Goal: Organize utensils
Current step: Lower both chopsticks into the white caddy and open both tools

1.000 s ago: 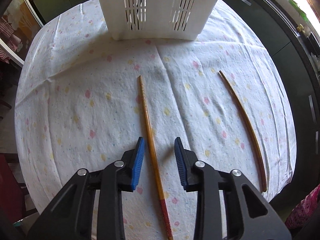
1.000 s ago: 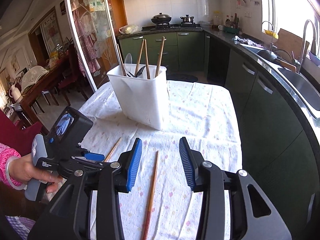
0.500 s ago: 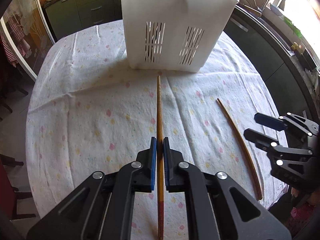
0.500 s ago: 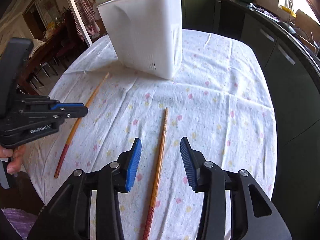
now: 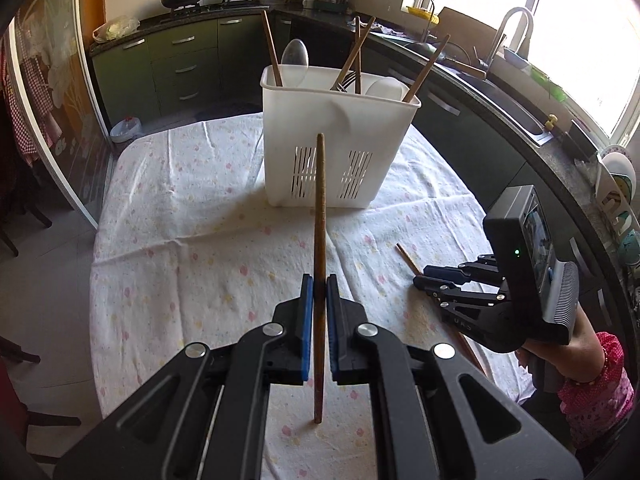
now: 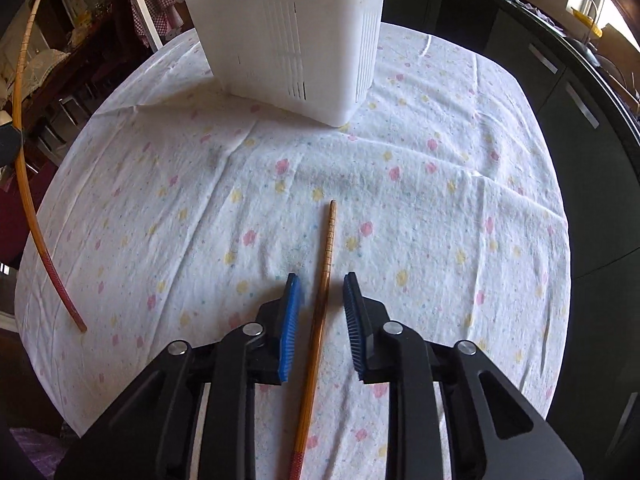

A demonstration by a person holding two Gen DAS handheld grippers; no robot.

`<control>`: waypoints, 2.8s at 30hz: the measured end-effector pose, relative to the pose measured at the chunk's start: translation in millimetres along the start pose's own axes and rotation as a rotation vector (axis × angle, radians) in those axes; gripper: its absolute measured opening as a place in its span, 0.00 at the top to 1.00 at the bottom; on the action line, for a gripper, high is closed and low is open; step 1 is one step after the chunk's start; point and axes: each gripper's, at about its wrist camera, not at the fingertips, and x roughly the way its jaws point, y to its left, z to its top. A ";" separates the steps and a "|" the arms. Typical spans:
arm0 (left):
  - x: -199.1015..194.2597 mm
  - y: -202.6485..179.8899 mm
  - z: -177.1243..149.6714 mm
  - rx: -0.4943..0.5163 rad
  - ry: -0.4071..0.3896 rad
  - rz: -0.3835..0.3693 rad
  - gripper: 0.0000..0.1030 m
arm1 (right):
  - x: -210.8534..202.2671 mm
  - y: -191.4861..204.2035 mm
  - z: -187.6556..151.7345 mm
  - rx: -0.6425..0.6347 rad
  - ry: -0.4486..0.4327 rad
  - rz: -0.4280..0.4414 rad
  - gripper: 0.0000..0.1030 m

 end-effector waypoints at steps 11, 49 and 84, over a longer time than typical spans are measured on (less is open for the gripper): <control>-35.1 -6.0 20.5 0.027 -0.088 -0.018 0.94 | -93.7 -7.3 -8.6 0.041 -0.220 0.097 0.94; 8.0 0.0 167.4 0.062 -0.248 0.082 0.93 | -285.8 -19.5 19.9 0.048 -0.631 0.184 0.93; -91.5 36.0 -53.9 -0.025 -0.435 0.004 0.42 | -156.4 -12.2 140.2 0.094 -0.606 0.019 0.89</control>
